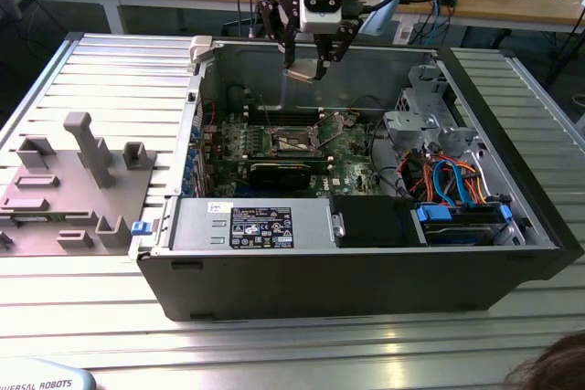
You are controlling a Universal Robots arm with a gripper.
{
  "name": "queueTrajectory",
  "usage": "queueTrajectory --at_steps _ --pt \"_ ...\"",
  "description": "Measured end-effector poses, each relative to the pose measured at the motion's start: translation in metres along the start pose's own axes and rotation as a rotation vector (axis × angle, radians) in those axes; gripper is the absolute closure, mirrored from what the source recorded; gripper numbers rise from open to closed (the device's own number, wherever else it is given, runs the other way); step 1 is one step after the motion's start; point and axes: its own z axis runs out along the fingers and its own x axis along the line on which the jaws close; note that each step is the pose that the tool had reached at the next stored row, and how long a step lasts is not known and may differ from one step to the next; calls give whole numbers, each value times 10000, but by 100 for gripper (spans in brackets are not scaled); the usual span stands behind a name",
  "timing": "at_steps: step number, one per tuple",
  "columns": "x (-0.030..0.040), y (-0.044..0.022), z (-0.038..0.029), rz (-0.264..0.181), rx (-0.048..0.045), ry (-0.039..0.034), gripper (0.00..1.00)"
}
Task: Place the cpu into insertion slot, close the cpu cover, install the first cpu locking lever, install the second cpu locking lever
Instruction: 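Place the cpu into insertion slot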
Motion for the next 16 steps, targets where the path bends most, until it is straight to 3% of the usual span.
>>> queueTrajectory --at_steps 16 --pt "0 0 0 100 -2 -9 46"
